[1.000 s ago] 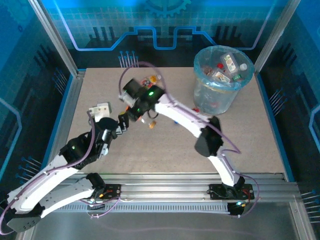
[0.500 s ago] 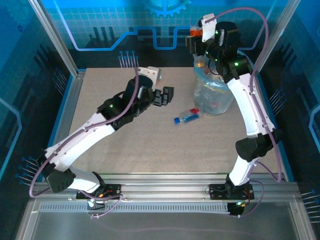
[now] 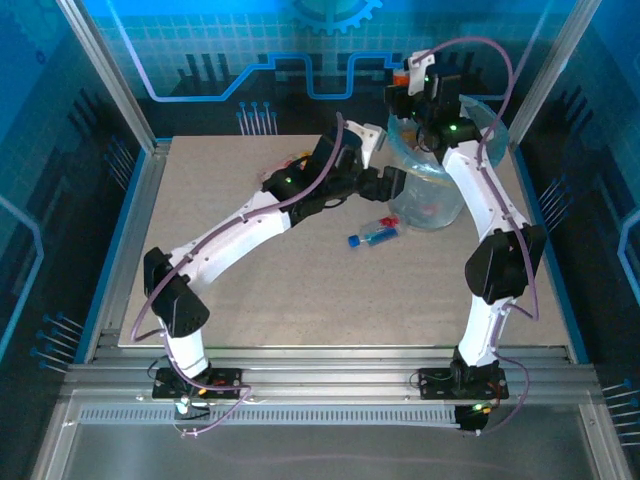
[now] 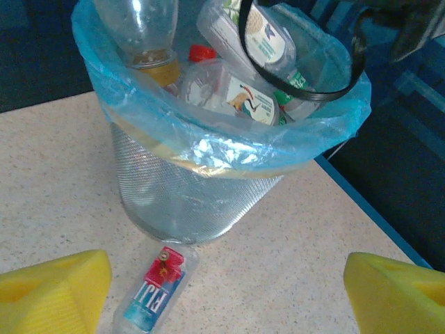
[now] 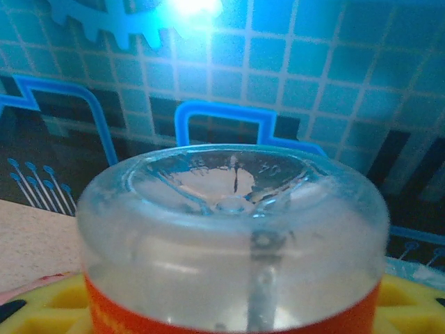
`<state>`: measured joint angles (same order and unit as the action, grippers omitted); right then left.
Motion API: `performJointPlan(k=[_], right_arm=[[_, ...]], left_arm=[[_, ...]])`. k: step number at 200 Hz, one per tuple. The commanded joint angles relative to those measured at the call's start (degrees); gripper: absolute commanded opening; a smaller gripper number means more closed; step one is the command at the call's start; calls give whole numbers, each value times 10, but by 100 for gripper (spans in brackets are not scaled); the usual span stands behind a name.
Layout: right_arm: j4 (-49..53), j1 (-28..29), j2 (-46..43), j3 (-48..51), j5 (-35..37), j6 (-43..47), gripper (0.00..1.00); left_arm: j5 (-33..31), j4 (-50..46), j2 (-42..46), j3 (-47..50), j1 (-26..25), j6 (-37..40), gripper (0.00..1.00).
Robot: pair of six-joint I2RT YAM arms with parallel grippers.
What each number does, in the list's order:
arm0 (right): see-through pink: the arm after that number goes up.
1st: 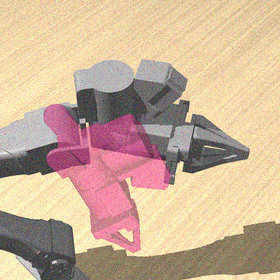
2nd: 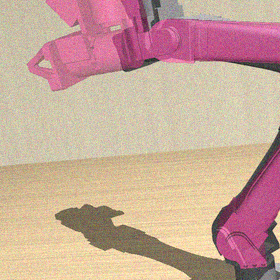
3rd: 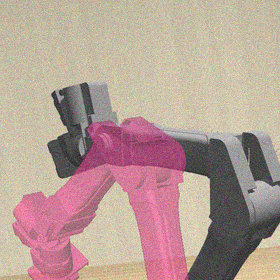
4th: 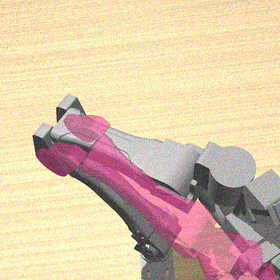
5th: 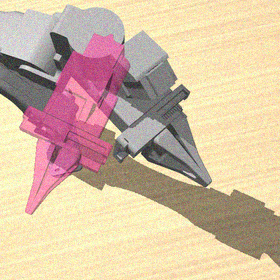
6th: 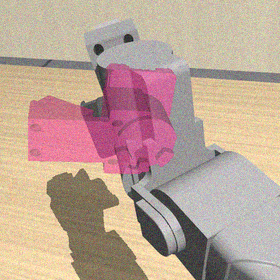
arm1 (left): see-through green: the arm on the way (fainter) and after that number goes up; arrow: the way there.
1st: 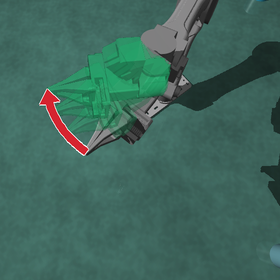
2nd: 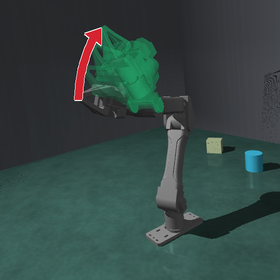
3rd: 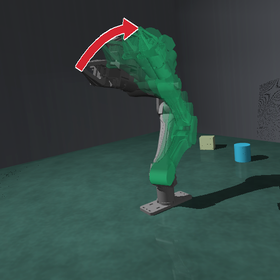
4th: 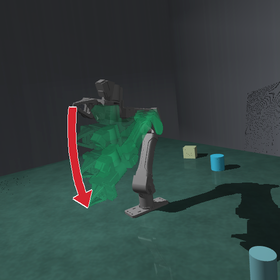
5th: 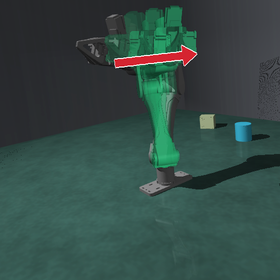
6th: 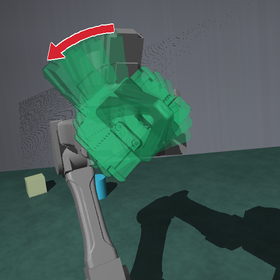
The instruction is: Put the plastic bottles in the bin
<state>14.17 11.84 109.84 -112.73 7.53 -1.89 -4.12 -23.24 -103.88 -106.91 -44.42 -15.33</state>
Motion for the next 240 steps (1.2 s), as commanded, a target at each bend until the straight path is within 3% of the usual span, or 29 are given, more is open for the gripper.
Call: performJointPlan(k=[1, 17, 46, 60, 98, 120, 145, 178, 195, 212, 240], right_arm=[[-53, -14, -29, 31, 23, -6, 59], [-49, -20, -38, 45, 22, -12, 63], [-53, -25, -64, 72, 23, -12, 83], [-42, -25, -75, 67, 31, -12, 88], [-37, -26, -97, 48, 47, -7, 86], [-30, -29, -78, 14, 34, 0, 77], [68, -46, 7, -106, 23, -18, 65], [334, -77, 226, -463, -1, -48, 58], [426, -83, 301, -566, -15, -63, 54], [452, -81, 281, -496, -32, -68, 51], [319, -71, 140, -189, -40, -66, 50]], left_arm=[[21, 17, -7, -23, -3, -13, 89], [24, 17, -11, -22, -3, -14, 89], [27, 14, -11, -17, -4, -18, 89], [25, 15, -7, -11, -3, -19, 89], [17, 24, 10, 12, -3, -19, 89], [11, 27, 16, 25, -3, -17, 89], [9, 28, 22, 36, -3, -17, 89], [4, 26, 27, 47, -3, -14, 89], [-3, 26, 28, 49, -3, -12, 89], [-5, 28, 31, 53, -2, -12, 89], [-5, 35, 32, 63, -2, -13, 89]])
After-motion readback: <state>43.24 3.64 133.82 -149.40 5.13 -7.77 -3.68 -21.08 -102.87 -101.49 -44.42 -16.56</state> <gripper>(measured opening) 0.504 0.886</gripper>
